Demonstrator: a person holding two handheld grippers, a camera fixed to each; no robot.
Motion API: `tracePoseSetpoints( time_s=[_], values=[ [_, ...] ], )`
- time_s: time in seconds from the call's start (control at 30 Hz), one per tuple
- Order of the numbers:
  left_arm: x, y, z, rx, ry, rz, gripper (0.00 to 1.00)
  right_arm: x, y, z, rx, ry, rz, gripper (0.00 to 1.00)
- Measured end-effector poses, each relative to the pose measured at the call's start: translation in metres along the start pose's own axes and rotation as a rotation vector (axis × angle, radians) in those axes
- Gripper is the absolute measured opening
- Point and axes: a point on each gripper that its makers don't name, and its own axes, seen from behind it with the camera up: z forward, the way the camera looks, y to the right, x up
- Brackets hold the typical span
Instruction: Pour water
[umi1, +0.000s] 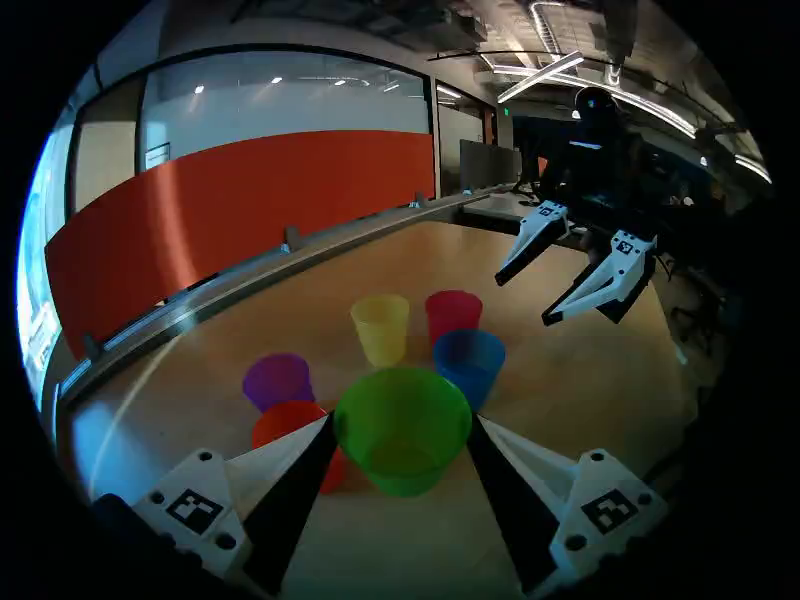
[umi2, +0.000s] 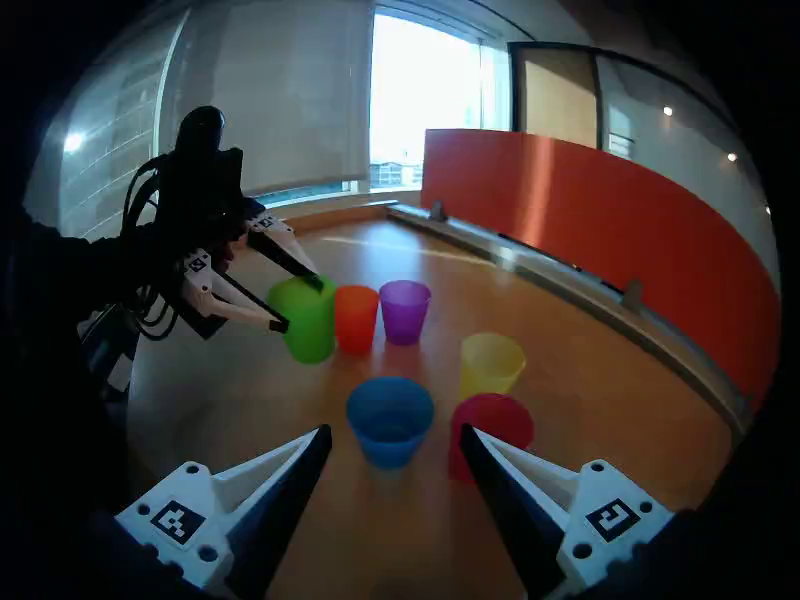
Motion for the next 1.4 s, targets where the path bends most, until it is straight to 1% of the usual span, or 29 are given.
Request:
tracePoseSetpoints(
  time_s=[0.1,0.37,0.57,0.87,1.0,1.17,1.4],
  values=[
    [0.003,-0.001,-0.005,0.003,0.013,0.002,0.89,-0.002,-0.002,0.009,0.008,-0.007,-0.001,0.99],
    [0.014,-0.004,-0.018,0.011,0.057,-0.015,0.89,-0.006,-0.002,0.027,0.018,-0.023,-0.011,0.99],
    [0.024,-0.007,-0.030,0.023,0.100,-0.024,0.89,-0.014,-0.002,0.038,0.024,-0.047,-0.021,0.99],
    [0.038,-0.015,-0.049,0.047,0.164,-0.042,0.89,-0.019,-0.003,0.050,0.025,-0.073,-0.037,0.99],
    [0.042,-0.017,-0.055,0.050,0.178,-0.053,0.89,-0.022,-0.001,0.054,0.021,-0.083,-0.043,0.99],
    [0.043,-0.020,-0.062,0.062,0.185,-0.055,0.89,-0.024,-0.001,0.061,0.021,-0.091,-0.045,0.99],
    [0.039,-0.022,-0.067,0.070,0.178,-0.053,0.89,-0.023,0.000,0.074,0.018,-0.097,-0.057,0.99]
  ],
)
